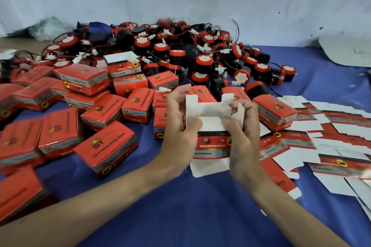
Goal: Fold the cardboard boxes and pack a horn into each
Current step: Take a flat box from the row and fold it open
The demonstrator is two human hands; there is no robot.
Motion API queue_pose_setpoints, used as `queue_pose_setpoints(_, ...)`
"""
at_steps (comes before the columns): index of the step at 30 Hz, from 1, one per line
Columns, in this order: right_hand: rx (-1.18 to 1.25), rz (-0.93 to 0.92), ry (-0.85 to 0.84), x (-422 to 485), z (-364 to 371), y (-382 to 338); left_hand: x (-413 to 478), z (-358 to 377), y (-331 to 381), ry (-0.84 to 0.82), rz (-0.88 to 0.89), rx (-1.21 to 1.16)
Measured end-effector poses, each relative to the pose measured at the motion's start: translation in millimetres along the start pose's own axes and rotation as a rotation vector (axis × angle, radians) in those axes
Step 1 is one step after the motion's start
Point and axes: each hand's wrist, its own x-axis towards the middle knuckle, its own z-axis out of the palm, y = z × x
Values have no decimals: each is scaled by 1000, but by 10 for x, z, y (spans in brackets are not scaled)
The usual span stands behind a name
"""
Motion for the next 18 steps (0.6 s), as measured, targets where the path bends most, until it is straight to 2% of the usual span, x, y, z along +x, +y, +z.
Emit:
queue_pose_setpoints(5, -79, -117, 30, -13, 42, -41, -30, 7, -1, 68, 75, -16)
queue_pose_setpoints(8, -131, -122, 41, -17, 34, -64, -26, 21, 35, 69, 102, -9)
queue_pose_setpoints(14, -240, -136, 18, 1, 65, -67, 70, -4, 57, 144, -9, -19)
queue_pose_setpoints(18, -265, -175, 16, -4, 62, -80, 52, 32, 94, 52, 12, -36)
